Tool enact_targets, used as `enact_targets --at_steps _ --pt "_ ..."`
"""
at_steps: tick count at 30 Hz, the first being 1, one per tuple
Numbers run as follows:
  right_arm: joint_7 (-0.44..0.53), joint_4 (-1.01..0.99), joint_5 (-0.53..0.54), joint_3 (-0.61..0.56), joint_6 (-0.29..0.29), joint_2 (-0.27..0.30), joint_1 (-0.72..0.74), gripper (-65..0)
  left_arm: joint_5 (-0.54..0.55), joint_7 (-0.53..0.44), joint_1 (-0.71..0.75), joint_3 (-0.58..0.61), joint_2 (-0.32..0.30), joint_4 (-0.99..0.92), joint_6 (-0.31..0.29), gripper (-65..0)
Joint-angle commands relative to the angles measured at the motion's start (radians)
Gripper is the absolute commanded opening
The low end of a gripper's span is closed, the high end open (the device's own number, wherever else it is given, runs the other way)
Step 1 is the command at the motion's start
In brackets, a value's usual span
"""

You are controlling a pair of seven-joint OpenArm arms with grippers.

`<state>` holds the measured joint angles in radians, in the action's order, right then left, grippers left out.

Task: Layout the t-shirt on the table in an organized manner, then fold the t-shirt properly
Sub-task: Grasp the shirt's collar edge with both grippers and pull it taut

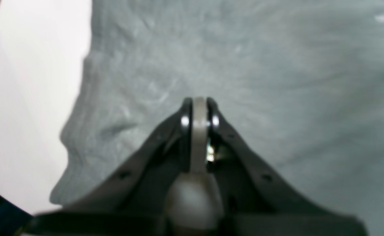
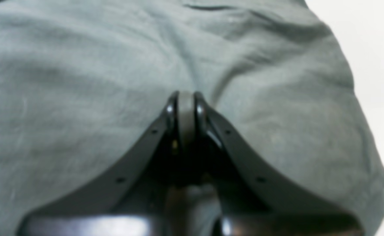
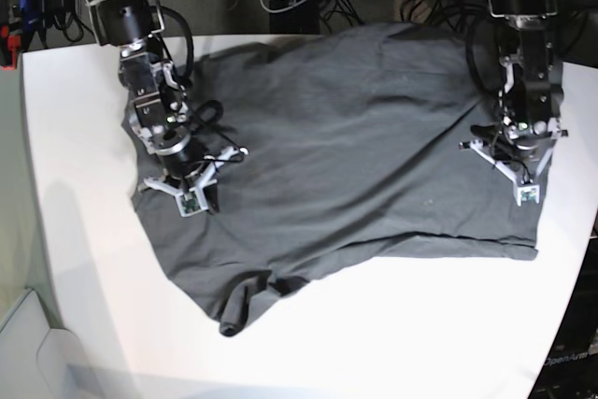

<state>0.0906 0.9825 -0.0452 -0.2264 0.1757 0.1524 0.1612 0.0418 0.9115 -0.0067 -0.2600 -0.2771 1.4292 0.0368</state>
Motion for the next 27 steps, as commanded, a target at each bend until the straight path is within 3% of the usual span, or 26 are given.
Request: enact_targets --at_steps 1,8,19,24,27 --pt "-0.068 0.013 -0.009 0.006 -0.003 0.009 -0.005 -65.0 -0.006 -0.029 -0.029 -0.002 -0.003 -0.017 0.005 -64.7" --pt "-0.107 0.092 -0.008 0.008 -0.003 0.037 -0.102 -65.0 -0.006 -0.087 -0.049 0.043 0.014 -0.135 0.005 -64.7" --pt "-0.185 0.238 -0.005 0.02 0.002 0.062 -0.263 -65.0 -0.006 -0.091 0.04 0.072 0.014 -0.132 0.004 -64.7" --pt "-0.229 0.324 -0.008 0.02 0.002 0.062 -0.34 -65.0 -0.006 -0.082 0.09 0.063 0.014 -0.097 -0.122 -64.7" --pt "-0.242 0.362 -0.008 0.02 0.002 0.065 -0.386 -65.0 -0.006 -0.082 0.129 0.063 0.014 -0.052 -0.142 -64.7"
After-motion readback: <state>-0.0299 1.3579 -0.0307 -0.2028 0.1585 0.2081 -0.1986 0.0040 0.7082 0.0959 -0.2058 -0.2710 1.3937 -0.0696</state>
